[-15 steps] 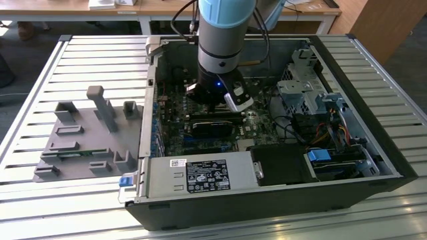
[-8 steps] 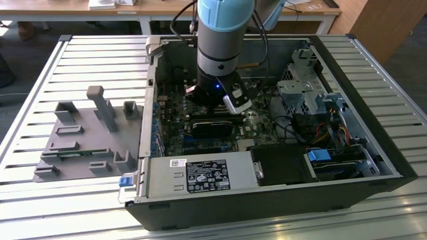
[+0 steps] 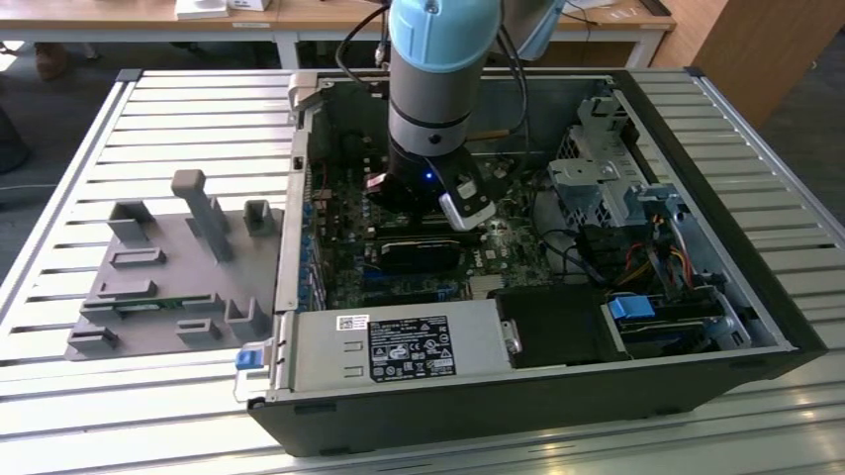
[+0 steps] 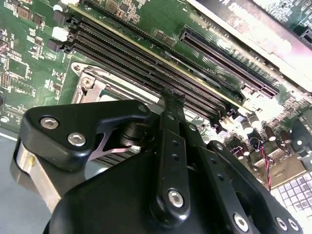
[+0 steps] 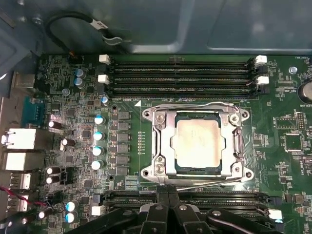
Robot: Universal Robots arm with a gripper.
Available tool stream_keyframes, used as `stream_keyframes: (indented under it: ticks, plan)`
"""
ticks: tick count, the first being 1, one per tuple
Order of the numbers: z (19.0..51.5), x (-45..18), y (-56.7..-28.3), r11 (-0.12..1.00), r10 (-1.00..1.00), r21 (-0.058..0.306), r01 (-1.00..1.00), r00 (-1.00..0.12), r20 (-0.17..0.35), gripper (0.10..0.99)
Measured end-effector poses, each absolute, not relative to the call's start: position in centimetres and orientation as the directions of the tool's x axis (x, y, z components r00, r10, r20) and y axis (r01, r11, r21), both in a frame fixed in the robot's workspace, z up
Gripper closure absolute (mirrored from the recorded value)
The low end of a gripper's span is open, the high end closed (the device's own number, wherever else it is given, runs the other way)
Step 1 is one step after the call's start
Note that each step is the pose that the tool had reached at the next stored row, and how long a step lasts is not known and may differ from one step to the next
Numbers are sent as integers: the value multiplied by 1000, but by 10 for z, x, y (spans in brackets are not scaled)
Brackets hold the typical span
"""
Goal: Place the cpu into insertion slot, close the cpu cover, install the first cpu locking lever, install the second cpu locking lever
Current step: 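Install the second cpu locking lever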
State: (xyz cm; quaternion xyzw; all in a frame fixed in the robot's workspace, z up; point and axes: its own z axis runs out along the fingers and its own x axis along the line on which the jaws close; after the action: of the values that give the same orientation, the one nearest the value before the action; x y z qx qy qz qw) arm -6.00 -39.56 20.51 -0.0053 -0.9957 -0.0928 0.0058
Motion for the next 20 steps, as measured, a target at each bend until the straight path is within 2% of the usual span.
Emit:
stream_keyframes:
  ticks: [6, 20]
  plan:
    - [204, -62, -396, 978, 9, 207, 12, -1000, 13, 980]
    - [199, -70, -399, 976, 9, 217, 12, -1000, 13, 980]
